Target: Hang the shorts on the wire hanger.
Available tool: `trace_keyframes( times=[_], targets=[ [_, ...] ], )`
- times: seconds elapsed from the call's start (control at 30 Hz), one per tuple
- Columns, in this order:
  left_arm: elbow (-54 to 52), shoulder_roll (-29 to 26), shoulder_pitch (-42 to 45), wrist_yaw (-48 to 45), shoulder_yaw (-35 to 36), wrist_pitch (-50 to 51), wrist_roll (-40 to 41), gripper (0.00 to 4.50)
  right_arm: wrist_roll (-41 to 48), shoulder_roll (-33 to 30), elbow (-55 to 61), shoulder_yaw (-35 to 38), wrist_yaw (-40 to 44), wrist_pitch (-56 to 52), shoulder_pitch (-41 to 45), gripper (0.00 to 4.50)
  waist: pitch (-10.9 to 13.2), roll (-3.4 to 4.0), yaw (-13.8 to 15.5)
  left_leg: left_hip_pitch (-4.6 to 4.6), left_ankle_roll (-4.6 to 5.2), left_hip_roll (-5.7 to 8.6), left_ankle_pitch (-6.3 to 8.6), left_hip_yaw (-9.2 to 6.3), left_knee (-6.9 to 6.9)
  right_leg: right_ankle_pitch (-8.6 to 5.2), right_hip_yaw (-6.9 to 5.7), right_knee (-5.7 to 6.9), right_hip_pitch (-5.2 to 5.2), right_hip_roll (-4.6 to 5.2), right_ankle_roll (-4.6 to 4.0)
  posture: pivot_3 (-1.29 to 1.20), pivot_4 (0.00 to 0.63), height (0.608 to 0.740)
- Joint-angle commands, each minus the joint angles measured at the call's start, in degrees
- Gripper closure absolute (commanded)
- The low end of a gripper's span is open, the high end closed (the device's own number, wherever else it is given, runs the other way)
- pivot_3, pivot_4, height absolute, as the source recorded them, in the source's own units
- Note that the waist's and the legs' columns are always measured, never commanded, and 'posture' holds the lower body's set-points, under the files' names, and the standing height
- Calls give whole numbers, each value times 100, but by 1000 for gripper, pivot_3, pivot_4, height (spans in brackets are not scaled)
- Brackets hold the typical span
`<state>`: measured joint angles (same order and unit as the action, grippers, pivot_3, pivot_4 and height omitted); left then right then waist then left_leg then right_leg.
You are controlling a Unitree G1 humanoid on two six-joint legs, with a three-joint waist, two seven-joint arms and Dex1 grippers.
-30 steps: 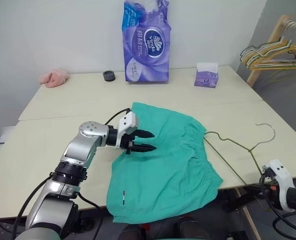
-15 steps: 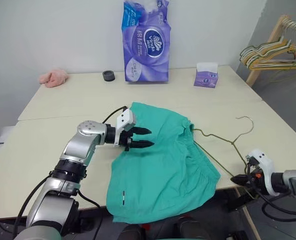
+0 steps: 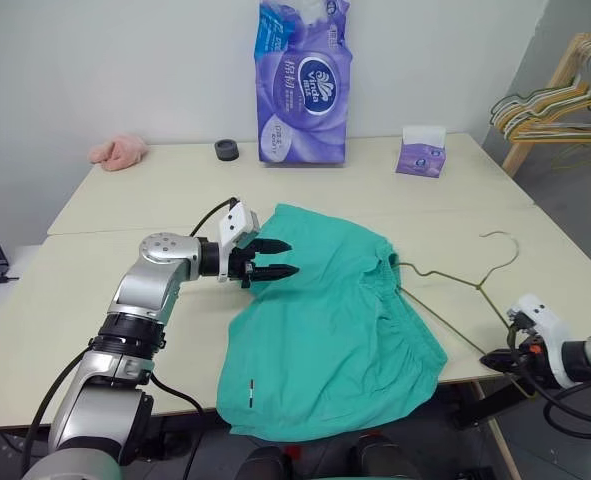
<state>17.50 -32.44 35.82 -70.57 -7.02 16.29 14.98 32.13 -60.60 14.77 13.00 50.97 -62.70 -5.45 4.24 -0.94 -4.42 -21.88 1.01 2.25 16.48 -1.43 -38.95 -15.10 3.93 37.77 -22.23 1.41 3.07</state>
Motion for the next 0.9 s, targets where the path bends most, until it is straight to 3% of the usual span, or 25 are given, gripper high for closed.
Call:
trace_keyframes(
  times=[0.03, 0.27, 0.5, 0.9],
  targets=[
    [-228, -60, 36, 0, 75, -26, 36, 1803, 237, -37, 495, 885, -38, -303, -313, 4500, 0, 0, 8, 0, 0, 0, 0, -1, 0, 0, -2, 1, 0, 0, 0, -149, 62, 740],
    [-141, 5, 121, -59, -5, -55, -1, 1803, 402, 147, 1121, 1399, -168, -578, -892, 4500, 1, -2, -35, 1, 0, -1, 0, 1, 0, -7, 0, 1, 0, -1, 12, -170, 66, 740],
    [-121, 68, 148, -96, -70, -75, -31, 1803, 290, 248, 1119, 855, -336, -458, -805, 4500, 1, -2, -60, 1, 0, -1, 0, 4, 1, -11, 2, 0, 0, -1, 18, -179, 66, 740],
    [-242, 25, 53, -69, -29, -59, -41, 1803, -71, -273, 370, -235, -79, 33, 247, 4500, 3, -2, -60, 1, 0, -1, 0, 6, 1, -1, 3, -1, -2, -1, 2, -160, 62, 740]
  ],
)
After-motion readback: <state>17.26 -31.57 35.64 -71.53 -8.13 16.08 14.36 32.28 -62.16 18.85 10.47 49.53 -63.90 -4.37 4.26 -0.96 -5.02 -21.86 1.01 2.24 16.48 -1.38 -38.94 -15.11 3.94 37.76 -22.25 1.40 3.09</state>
